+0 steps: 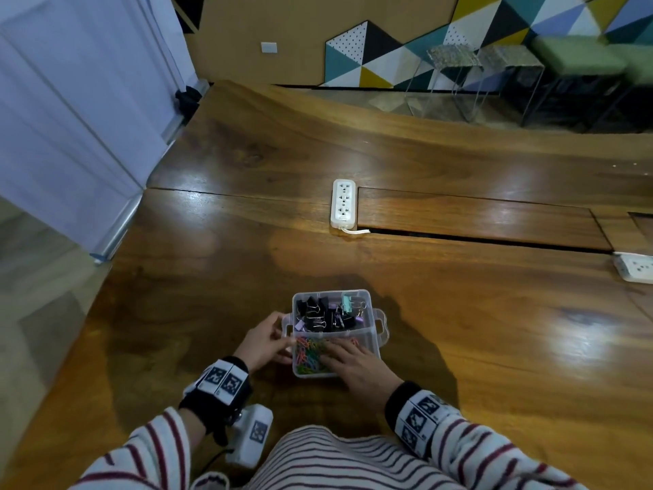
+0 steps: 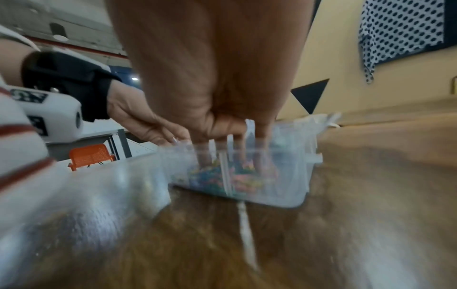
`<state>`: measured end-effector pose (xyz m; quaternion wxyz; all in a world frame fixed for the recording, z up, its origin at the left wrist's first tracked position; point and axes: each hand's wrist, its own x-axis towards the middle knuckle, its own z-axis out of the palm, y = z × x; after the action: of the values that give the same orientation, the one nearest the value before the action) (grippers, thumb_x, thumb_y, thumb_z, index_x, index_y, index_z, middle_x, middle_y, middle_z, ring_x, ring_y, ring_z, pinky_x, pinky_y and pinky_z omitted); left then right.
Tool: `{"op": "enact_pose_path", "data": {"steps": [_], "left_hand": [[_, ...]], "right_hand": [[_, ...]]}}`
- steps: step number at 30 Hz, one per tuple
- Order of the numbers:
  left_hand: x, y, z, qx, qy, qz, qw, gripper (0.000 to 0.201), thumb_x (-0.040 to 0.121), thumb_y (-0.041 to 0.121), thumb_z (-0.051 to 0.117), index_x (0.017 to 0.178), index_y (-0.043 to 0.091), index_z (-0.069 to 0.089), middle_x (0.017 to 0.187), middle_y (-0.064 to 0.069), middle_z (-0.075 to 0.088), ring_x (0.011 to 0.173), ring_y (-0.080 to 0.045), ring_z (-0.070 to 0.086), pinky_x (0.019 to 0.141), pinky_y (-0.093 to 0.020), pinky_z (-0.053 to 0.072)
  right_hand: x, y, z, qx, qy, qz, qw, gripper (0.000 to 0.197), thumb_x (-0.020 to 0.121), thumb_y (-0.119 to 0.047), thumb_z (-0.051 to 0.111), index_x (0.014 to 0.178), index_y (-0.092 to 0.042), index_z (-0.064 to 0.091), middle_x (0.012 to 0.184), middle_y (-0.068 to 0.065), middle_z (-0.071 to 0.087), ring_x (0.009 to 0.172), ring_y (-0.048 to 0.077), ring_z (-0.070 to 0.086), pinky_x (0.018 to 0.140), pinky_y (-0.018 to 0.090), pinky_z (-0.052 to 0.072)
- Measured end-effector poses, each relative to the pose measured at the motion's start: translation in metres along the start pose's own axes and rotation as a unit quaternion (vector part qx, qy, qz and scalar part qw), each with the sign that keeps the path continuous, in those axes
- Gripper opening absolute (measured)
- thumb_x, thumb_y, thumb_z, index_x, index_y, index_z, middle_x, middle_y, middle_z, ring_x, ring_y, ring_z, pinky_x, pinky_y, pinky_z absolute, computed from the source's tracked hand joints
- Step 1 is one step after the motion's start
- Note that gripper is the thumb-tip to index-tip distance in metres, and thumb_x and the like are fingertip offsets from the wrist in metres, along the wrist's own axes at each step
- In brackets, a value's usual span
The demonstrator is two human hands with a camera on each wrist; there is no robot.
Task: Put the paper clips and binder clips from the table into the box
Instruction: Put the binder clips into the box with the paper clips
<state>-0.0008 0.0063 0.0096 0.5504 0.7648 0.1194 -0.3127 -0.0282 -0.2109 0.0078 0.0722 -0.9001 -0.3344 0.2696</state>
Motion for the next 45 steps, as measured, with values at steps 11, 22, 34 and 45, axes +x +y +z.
{"op": "enact_pose_path", "data": {"steps": [11, 22, 34, 45], "left_hand": [[0.0, 0.003, 0.0, 0.008, -0.002, -0.014, 1.0, 0.034, 0.089, 0.009, 0.056, 0.118, 0.02, 0.045, 0.107, -0.007, 0.056, 0.087, -0.018, 0.065, 0.063, -0.023, 0.058], [0.001, 0.001, -0.002, -0.003, -0.013, -0.02, 1.0, 0.035, 0.089, 0.012, 0.056, 0.119, 0.023, 0.043, 0.117, -0.011, 0.054, 0.095, -0.024, 0.065, 0.065, -0.026, 0.058], [-0.001, 0.003, -0.001, 0.0, -0.009, -0.022, 1.0, 0.032, 0.089, 0.012, 0.055, 0.118, 0.02, 0.045, 0.116, -0.011, 0.054, 0.092, -0.021, 0.066, 0.064, -0.024, 0.059], [0.0, 0.004, 0.0, -0.003, -0.006, -0.013, 1.0, 0.033, 0.09, 0.013, 0.054, 0.121, 0.019, 0.045, 0.116, -0.011, 0.054, 0.092, -0.02, 0.066, 0.063, -0.024, 0.059]], "right_hand": [[0.026, -0.024, -0.014, 0.062, -0.049, -0.041, 0.996, 0.051, 0.089, -0.014, 0.052, 0.137, -0.016, 0.036, 0.15, 0.005, 0.028, 0.136, 0.024, 0.025, 0.112, 0.043, 0.025], [0.004, -0.012, -0.009, 0.016, 0.018, 0.023, 0.999, 0.05, 0.094, -0.009, 0.038, 0.141, -0.015, 0.024, 0.152, 0.009, 0.021, 0.139, 0.026, 0.02, 0.115, 0.043, 0.02], [0.035, 0.014, -0.039, 0.146, 0.127, 0.041, 0.98, 0.04, 0.088, -0.006, 0.053, 0.124, -0.021, 0.049, 0.13, 0.001, 0.051, 0.119, 0.017, 0.045, 0.103, 0.034, 0.042], [0.021, 0.046, -0.029, -0.013, 0.125, 0.069, 0.99, 0.041, 0.09, -0.02, 0.051, 0.13, -0.015, 0.045, 0.14, 0.001, 0.045, 0.13, 0.02, 0.03, 0.109, 0.034, 0.028]]}}
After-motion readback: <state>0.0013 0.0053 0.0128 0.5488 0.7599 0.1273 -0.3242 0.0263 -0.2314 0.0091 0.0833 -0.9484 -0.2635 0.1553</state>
